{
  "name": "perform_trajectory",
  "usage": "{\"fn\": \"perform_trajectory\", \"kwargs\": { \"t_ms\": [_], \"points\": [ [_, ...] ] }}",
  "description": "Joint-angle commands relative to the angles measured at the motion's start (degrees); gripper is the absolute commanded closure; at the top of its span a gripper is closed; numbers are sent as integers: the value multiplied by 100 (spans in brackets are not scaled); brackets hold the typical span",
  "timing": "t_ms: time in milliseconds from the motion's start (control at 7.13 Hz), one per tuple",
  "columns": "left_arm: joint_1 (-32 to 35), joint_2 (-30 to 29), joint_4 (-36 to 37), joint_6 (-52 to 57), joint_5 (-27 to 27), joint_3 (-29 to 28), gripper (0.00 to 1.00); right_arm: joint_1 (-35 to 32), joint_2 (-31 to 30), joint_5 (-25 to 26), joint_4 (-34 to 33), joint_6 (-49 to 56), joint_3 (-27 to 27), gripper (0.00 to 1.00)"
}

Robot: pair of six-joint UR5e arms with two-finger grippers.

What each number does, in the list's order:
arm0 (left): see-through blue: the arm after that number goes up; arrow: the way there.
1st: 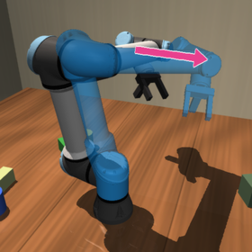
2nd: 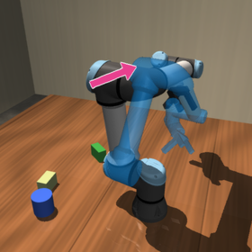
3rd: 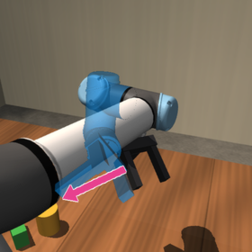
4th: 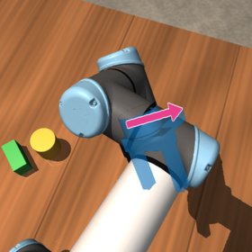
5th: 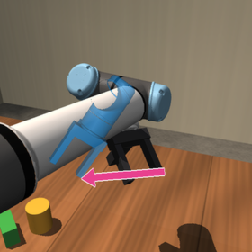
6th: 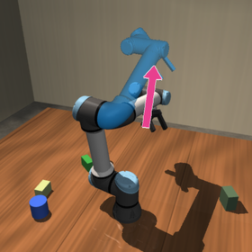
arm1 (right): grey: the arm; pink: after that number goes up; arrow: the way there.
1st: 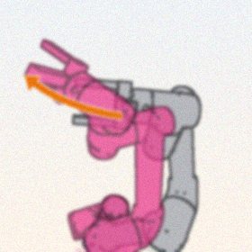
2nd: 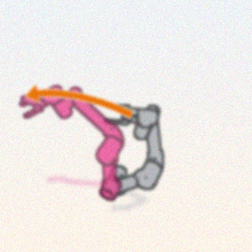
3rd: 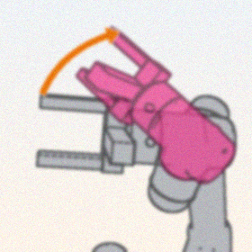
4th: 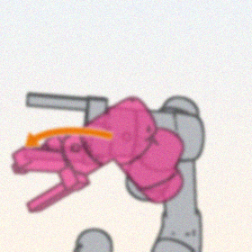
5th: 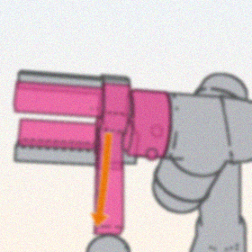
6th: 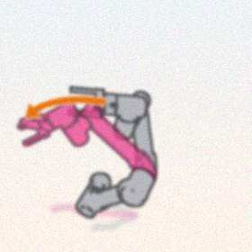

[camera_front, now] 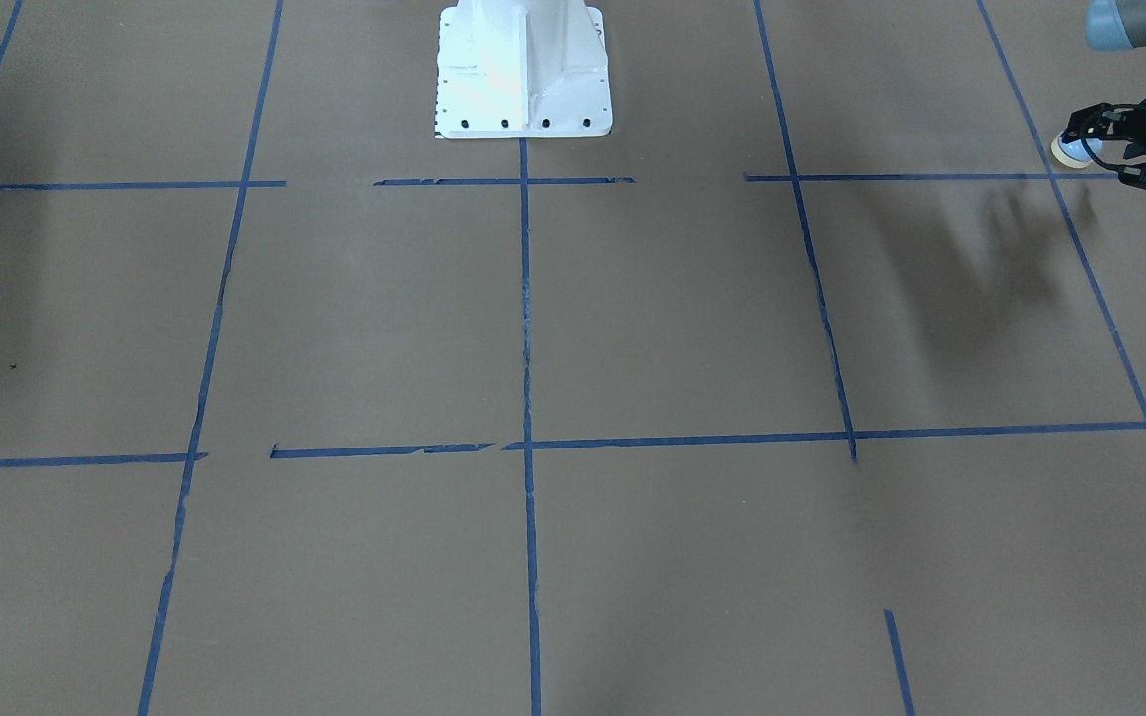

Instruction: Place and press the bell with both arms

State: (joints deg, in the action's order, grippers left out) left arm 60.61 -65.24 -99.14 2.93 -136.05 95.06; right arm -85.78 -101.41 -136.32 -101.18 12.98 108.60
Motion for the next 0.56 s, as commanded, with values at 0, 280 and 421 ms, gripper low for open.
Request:
{"fn": "perform_trajectory", "kwargs": {
  "t_ms": [0, 280, 421],
  "points": [
    [-329, 47, -410, -581, 104, -171, 0, 0, -10, 9, 2, 12, 3, 0],
    [-409, 47, -825, -619, 105, -540, 0, 0, -10, 9, -7, 21, 3, 0],
    [-462, 47, -835, -627, 96, -541, 0, 0, -37, 9, -7, 21, -6, 0]
  ]
}}
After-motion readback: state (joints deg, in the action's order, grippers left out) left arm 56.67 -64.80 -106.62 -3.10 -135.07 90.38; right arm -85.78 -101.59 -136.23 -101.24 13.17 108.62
